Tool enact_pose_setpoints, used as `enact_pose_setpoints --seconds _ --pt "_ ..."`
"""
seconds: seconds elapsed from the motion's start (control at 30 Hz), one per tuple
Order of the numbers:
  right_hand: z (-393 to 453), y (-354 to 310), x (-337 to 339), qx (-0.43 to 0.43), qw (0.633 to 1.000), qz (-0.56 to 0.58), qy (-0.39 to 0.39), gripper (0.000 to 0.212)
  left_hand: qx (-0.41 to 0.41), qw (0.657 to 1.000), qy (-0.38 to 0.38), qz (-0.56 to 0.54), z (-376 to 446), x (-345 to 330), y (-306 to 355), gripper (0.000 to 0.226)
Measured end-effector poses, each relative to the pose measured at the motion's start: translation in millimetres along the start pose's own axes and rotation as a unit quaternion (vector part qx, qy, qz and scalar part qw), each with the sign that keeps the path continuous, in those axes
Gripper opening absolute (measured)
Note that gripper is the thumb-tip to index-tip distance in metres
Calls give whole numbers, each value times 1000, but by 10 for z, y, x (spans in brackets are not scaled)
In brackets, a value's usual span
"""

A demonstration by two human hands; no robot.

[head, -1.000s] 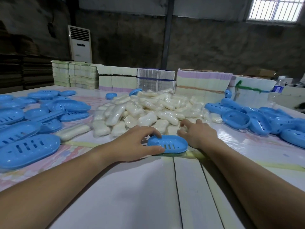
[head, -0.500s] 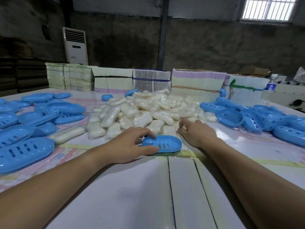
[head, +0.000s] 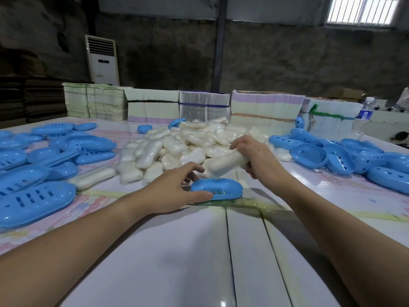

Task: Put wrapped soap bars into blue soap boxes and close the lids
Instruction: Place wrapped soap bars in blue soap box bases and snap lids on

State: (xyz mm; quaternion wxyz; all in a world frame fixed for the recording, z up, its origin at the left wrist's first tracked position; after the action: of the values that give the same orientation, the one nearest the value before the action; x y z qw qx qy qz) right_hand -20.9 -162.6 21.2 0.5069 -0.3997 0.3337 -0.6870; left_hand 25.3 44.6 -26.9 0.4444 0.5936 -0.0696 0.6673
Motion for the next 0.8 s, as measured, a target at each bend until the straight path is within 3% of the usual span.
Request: enact_pose_setpoints --seconds 0.17,0.37,0.5,0.7,0.8 --pt "-75 33 -258 12 980 -144 -135 20 7 1000 5 -17 5 -3 -14 74" --pt "-116 89 -298 18 953 -229 -198 28 14 1000 15 -2 15 50 -61 36" --pt "-70 62 -228 30 962 -214 -168 31 11 1000 12 5 16 55 -59 30" --pt "-83 104 41 -45 975 -150 -159 27 14 1000 11 1 19 51 -61 29" --pt "-61 149 -4 -50 976 -161 -140 37 16 1000 20 -3 35 49 -68 31"
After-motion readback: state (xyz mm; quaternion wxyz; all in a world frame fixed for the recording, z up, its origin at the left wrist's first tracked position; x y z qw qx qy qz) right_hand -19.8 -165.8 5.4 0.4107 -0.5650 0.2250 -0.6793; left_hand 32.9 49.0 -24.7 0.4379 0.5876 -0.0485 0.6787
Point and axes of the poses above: each hand's wrist, its own z-axis towards the middle knuckle, its own x-axis out of the back of the hand, y = z × x, the point moved 4 cm from there along z, towards the middle knuckle, and after that the axes turned 15 degrees about z, right-handed, at the moved point
